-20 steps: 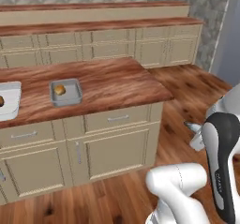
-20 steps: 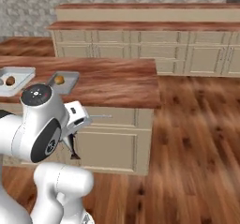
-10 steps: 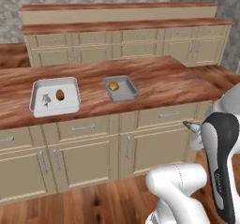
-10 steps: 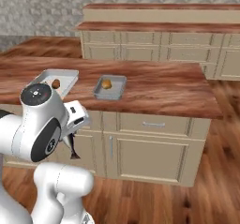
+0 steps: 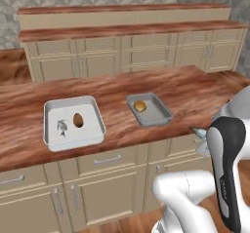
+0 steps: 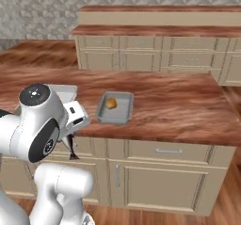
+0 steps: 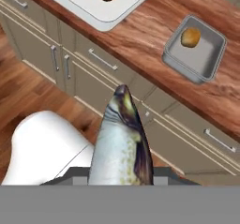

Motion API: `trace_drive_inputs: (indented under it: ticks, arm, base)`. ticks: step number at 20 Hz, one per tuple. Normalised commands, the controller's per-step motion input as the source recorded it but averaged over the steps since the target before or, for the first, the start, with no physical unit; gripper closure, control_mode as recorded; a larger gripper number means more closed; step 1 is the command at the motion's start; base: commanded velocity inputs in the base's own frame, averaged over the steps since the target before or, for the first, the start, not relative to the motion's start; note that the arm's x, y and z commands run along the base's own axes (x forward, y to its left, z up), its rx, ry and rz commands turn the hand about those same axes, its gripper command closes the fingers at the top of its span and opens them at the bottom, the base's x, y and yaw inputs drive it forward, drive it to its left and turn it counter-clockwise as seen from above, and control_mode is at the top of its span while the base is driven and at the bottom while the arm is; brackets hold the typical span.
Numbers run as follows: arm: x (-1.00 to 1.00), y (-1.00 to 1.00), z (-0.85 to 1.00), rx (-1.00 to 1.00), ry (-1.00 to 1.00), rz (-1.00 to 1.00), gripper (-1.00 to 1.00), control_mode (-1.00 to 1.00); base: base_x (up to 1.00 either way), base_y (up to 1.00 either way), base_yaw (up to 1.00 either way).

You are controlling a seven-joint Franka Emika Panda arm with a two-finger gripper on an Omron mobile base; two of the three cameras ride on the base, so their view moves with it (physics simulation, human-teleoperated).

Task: Place one potato and one fish in each tupperware on the nearby counter, to pack two identical lunches.

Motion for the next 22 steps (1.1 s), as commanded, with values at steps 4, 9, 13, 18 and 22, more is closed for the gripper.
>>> trace_drive_inputs:
  ticks: [4,9,13,18,22]
  arm:
    - [0.00,0.00,0.00,0.00,0.00,0.00,1.00,1.00]
    - [0.00,0.00,0.00,0.00,0.00,0.00,1.00,1.00]
    - [0.00,0.00,0.00,0.00,0.00,0.00,1.00,1.00]
    - [0.41,0.03,-0.10,0.00,0.01,-0.10,1.00,-1.00]
    - [0.67,0.00,-0.24,0.00,0.02,-0.26,1.00,-1.00]
  base:
    - [0.78,-0.40,-0.03]
    - [0.84,-0.18,-0.02]
    - [0.89,-0.03,-0.04]
    - [0.35,0.02,-0.03]
    - [0.00,0.00,0.00]
